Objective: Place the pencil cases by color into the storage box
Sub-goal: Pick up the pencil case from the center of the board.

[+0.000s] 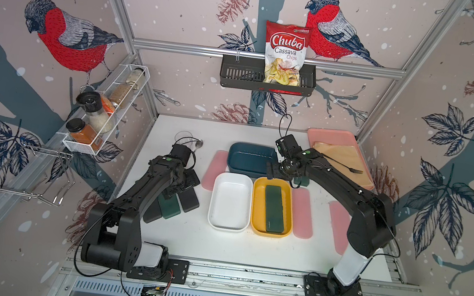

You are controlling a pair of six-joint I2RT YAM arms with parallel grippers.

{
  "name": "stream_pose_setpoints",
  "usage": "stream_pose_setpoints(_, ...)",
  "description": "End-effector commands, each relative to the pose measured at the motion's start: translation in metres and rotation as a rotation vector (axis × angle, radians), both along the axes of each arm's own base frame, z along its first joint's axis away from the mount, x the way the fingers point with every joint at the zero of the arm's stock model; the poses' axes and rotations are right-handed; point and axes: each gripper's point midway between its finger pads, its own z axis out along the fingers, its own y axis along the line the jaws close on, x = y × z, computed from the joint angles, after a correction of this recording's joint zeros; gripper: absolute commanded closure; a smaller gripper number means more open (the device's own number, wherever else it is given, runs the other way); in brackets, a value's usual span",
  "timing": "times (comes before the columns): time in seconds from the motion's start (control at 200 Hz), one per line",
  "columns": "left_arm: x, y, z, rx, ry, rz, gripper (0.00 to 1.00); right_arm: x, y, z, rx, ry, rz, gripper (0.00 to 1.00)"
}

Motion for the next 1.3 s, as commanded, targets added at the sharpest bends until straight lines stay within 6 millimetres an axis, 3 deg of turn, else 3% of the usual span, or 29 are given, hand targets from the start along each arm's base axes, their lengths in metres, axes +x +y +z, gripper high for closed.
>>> stream_pose_setpoints(0.0,0.001,-0.008,-0.01,-0.028,0.01,0.016,0.04,0.001,0.001,0.002,0.022,-0.008,0.036,0.04)
stream_pose_setpoints(0.135,0.002,-0.013,-0.023,-0.02,0.035,0.003,0.04,0.001,-0.004,0.0,0.03,-0.007,0.031,0.04)
stream_pose_setpoints(1.091,0.008,-0.009,-0.064,0.029,0.101,0.003,0.04,-0.002,-0.01,-0.009,0.029,0.016,-0.002,0.05)
stream_pose_setpoints(1.291,0.006,-0.006,-0.065,0.044,0.108,0.01,0.12,0.0,-0.011,-0.009,0.028,0.018,-0.007,0.05)
